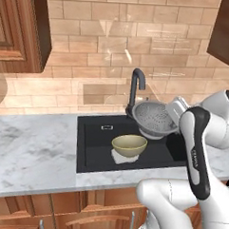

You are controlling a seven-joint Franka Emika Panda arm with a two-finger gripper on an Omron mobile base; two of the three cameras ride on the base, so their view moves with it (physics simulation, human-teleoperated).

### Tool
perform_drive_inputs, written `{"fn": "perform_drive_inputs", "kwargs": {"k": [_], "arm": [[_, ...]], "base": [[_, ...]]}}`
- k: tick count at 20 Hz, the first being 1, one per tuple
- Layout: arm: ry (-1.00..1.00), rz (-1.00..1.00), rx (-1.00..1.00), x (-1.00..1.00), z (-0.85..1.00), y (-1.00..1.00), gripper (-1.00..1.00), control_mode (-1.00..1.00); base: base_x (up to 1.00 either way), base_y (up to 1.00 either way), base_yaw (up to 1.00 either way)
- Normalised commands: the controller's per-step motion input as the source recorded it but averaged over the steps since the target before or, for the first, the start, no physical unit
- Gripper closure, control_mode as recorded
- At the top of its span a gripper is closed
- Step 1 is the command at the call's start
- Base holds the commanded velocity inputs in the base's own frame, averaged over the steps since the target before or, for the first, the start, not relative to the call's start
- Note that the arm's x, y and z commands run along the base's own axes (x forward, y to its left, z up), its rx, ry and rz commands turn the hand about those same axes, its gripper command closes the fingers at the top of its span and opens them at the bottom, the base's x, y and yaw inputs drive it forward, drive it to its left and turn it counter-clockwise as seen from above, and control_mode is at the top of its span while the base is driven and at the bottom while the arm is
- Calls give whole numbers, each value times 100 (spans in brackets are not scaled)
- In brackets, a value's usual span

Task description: Pick the bowl and colander and place them in the sink. Then turn on the water.

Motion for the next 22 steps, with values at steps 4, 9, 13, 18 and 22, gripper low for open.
{"fn": "perform_drive_inputs", "kwargs": {"k": [4, 9, 13, 18, 22], "arm": [[2, 0, 0, 16, -12, 0, 100, -100], [5, 0, 0, 15, -16, 0, 100, -100], [13, 0, 0, 24, -20, 0, 100, -100], [16, 0, 0, 19, -31, 0, 100, -100], [15, 0, 0, 22, -35, 0, 100, -100]], "base": [[0, 0, 0], [0, 0, 0], [0, 0, 0], [0, 0, 0], [0, 0, 0]]}}
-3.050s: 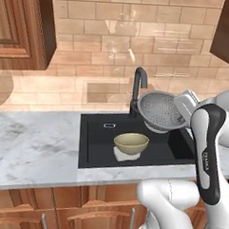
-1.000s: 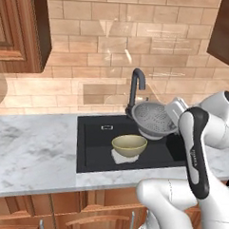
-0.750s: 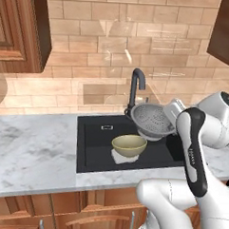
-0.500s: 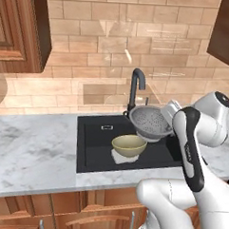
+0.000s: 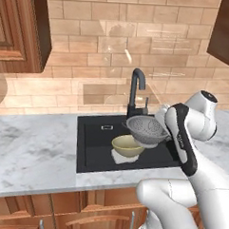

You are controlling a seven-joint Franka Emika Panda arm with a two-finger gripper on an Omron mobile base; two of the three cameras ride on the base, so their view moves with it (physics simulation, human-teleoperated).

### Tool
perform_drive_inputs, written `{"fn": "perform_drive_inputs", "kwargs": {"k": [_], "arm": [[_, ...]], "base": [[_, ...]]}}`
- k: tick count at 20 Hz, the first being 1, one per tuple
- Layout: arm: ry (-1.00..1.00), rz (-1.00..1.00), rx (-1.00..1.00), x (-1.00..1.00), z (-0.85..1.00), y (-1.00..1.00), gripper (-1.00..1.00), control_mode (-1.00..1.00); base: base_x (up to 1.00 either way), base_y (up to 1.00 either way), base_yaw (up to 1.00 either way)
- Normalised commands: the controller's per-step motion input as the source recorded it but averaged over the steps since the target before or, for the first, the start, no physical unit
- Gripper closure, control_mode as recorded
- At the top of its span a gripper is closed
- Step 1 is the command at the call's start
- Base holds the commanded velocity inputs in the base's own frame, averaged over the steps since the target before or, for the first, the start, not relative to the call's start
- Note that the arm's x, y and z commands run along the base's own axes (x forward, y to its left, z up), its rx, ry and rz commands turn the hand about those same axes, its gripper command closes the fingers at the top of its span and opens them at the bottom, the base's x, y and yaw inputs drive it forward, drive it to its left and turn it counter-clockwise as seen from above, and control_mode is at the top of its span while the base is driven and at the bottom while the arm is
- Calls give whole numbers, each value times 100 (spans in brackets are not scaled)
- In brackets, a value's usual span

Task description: Pick the bowl and colander and place them in the sink. Then turn on the water.

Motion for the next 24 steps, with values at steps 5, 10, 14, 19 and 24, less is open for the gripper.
{"fn": "perform_drive_inputs", "kwargs": {"k": [5, 10, 14, 19, 24], "arm": [[2, 0, 0, 26, -25, 0, 100, -100], [4, 0, 0, 27, -20, 0, 100, -100], [4, 0, 0, 31, -15, 0, 100, -100], [3, 0, 0, 25, -14, 0, 100, -100], [0, 0, 0, 9, -8, -1, 100, -100]], "base": [[0, 0, 0], [0, 0, 0], [0, 0, 0], [0, 0, 0], [0, 0, 0]]}}
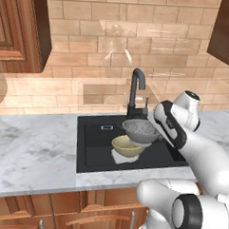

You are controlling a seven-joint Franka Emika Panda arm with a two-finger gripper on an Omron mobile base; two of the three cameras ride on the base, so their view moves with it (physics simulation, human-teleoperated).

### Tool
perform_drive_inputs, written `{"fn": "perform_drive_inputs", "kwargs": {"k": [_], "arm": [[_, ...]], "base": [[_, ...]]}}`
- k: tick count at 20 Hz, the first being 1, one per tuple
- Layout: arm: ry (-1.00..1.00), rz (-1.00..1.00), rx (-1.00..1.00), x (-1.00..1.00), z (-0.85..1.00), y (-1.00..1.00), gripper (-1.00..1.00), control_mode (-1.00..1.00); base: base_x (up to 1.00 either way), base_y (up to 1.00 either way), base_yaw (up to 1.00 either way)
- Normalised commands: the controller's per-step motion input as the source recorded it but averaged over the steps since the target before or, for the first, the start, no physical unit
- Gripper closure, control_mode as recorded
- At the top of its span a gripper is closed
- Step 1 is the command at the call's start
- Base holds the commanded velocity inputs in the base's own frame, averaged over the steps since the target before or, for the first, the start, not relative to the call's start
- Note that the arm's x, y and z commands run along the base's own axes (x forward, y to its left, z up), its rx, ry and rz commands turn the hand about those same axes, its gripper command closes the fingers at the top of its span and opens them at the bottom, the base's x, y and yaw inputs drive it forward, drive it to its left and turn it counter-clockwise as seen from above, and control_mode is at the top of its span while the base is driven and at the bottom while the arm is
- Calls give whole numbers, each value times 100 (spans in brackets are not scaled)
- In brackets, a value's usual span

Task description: Pick the bowl and colander and place them in the sink. Then turn on the water.

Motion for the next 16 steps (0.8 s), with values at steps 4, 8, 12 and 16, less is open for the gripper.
{"fn": "perform_drive_inputs", "kwargs": {"k": [4, 8, 12, 16], "arm": [[0, 0, 0, 0, -20, 0, 100, -100], [0, 0, 0, 5, -9, 0, 100, -100], [0, 0, 0, 6, -15, 0, 100, -100], [2, 0, 0, 15, -24, 0, 100, -100]], "base": [[0, 0, 0], [0, 0, 0], [0, 0, 0], [0, 0, 0]]}}
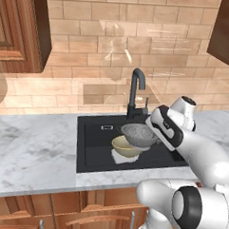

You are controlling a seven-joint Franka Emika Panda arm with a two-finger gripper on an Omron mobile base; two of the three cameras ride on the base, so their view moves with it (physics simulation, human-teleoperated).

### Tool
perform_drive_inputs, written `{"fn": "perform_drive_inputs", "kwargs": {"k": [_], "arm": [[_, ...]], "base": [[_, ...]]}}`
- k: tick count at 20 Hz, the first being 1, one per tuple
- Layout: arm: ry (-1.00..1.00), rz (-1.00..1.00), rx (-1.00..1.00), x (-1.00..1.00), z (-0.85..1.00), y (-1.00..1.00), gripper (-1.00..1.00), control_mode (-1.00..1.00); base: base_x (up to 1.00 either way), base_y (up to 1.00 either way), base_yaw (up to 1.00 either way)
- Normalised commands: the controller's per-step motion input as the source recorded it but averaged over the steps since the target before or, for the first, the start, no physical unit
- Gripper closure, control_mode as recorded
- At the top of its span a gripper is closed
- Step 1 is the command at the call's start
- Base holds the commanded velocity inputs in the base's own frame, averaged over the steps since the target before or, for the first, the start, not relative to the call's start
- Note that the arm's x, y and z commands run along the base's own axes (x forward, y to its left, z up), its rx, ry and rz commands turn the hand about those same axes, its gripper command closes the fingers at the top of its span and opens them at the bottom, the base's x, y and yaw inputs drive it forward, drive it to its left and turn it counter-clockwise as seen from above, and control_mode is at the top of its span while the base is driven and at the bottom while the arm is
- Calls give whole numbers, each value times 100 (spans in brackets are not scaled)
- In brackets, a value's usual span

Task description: Pick the bowl and colander and place them in the sink. Then turn on the water.

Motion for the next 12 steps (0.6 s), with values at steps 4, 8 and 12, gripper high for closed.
{"fn": "perform_drive_inputs", "kwargs": {"k": [4, 8, 12], "arm": [[5, 0, 0, 24, -15, -1, 100, -100], [2, 0, 0, 16, -3, -6, 100, -100], [0, 0, 0, 9, 0, -8, 100, -100]], "base": [[0, 0, 0], [0, 0, 0], [0, 0, 0]]}}
